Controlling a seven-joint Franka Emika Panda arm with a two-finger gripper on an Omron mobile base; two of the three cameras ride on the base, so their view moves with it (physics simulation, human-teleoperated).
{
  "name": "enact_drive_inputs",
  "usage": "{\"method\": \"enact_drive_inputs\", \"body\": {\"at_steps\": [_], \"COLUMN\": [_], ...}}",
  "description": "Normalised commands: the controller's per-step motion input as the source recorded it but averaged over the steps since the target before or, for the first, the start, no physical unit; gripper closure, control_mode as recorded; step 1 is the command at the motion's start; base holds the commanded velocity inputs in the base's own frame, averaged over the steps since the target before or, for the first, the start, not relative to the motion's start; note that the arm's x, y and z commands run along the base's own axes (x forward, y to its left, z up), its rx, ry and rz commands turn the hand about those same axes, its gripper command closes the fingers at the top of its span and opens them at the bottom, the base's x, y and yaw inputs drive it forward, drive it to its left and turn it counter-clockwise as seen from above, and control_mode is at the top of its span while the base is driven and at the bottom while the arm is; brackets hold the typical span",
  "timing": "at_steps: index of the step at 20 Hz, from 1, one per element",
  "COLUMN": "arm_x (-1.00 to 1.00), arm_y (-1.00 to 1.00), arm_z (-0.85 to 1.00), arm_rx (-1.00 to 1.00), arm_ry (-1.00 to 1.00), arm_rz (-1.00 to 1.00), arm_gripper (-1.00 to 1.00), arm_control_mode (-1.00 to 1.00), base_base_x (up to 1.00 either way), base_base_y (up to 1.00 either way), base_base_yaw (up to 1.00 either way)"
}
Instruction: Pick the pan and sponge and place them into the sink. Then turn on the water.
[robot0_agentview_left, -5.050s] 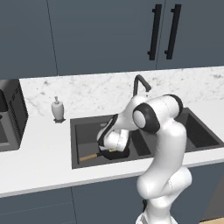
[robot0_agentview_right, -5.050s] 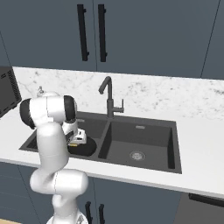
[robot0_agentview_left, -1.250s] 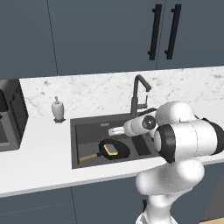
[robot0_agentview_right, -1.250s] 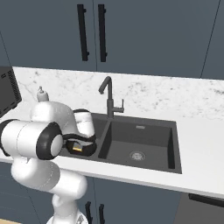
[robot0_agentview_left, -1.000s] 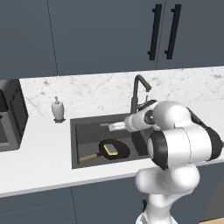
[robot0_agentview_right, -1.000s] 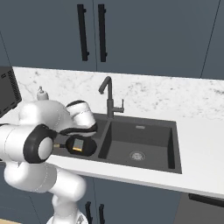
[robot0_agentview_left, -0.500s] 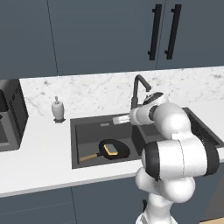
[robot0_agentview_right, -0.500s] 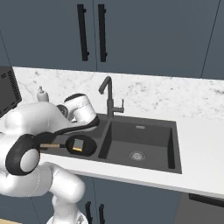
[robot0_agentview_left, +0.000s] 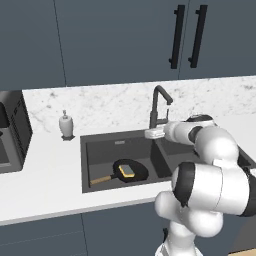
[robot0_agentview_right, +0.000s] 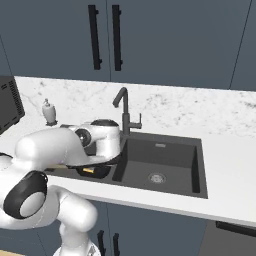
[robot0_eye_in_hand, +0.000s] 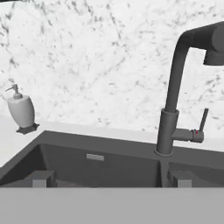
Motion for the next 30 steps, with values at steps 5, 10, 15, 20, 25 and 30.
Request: {"method": "enact_drive_inputs", "body": {"at_steps": [5, 10, 15, 20, 25, 30], "arm_x": [0.00, 0.00, 0.07, 0.15, 0.37, 0.25], "arm_y": [-0.64, -0.53, -0.53, -0.44, -0.24, -0.31], "arm_z": [0.14, 0.18, 0.01, 0.00, 0.00, 0.00], "arm_rx": [0.03, 0.02, 0.03, 0.02, 0.01, 0.01], "arm_ry": [-0.15, -0.14, -0.08, -0.05, 0.00, 0.00], "arm_rz": [0.02, 0.00, 0.00, 0.00, 0.00, 0.00], "arm_gripper": [-1.00, -1.00, -1.00, -1.00, -1.00, -1.00], "arm_control_mode": [-1.00, -1.00, -1.00, -1.00, -1.00, -1.00], "base_base_x": [0.00, 0.00, 0.00, 0.00, 0.00, 0.00], "base_base_y": [0.00, 0.00, 0.00, 0.00, 0.00, 0.00], "base_base_yaw": [0.00, 0.00, 0.00, 0.00, 0.00, 0.00]}}
